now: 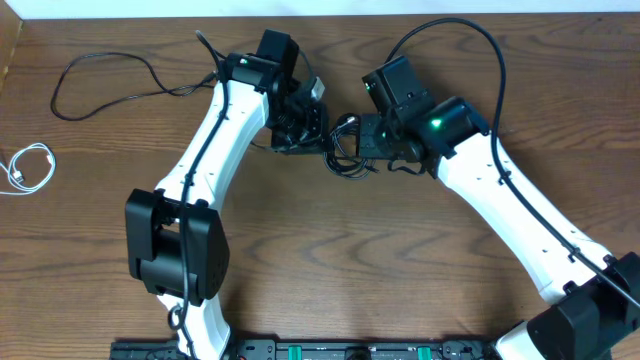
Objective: Untangle cables
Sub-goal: 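Move the left gripper to the black coil held by the right gripper, then grasp the black cable's USB end with the left gripper and pull apart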
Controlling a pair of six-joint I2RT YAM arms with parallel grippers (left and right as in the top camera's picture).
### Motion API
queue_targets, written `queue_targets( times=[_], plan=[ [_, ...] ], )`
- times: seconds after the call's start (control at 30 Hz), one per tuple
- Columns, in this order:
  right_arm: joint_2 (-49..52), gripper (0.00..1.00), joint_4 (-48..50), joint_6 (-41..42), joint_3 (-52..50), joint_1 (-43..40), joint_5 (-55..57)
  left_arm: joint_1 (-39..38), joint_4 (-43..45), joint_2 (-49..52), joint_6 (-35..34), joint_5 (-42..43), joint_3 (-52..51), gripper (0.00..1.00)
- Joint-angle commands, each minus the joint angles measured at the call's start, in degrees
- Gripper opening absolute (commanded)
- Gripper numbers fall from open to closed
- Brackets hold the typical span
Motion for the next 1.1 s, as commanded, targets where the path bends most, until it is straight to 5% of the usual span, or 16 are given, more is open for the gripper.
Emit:
queue_targets(
  times=[0.0, 0.13, 0.27, 0.4, 0.67, 1.07],
  plan=[
    [-0.3, 0.07, -0.4, 0.7, 0.2, -0.7, 4.9, 0.8, -0.8, 0.4, -0.3, -3.8, -0.2, 0.08],
    [-0.3, 0.17, -1.2, 0.5, 0.2, -0.7, 10.7, 0.8, -0.8, 0.4, -0.5, -3.6, -0.2, 0.08],
    [-0.3, 0.59, -3.5, 0.5, 0.2, -0.7, 18.8, 0.8, -1.0, 0.4, -1.9, -2.1, -0.2, 0.08],
    [-0.3, 0.73, -4.0, 0.5, 0.2, -0.6, 11.2, 0.8, -0.5, 0.4, -1.9, 1.7, -0.2, 0.08],
    [-0.3, 0.79, -4.1, 0.5, 0.2, -0.1, -1.6, 0.8, 2.6, 0.4, -1.9, 16.2, -0.2, 0.08],
    [-0.3, 0.79, -6.7, -4.5, -2.4, 0.7, 5.8, 1.3, 7.1, 0.4, -7.1, 26.6, -0.2, 0.08]
  ],
)
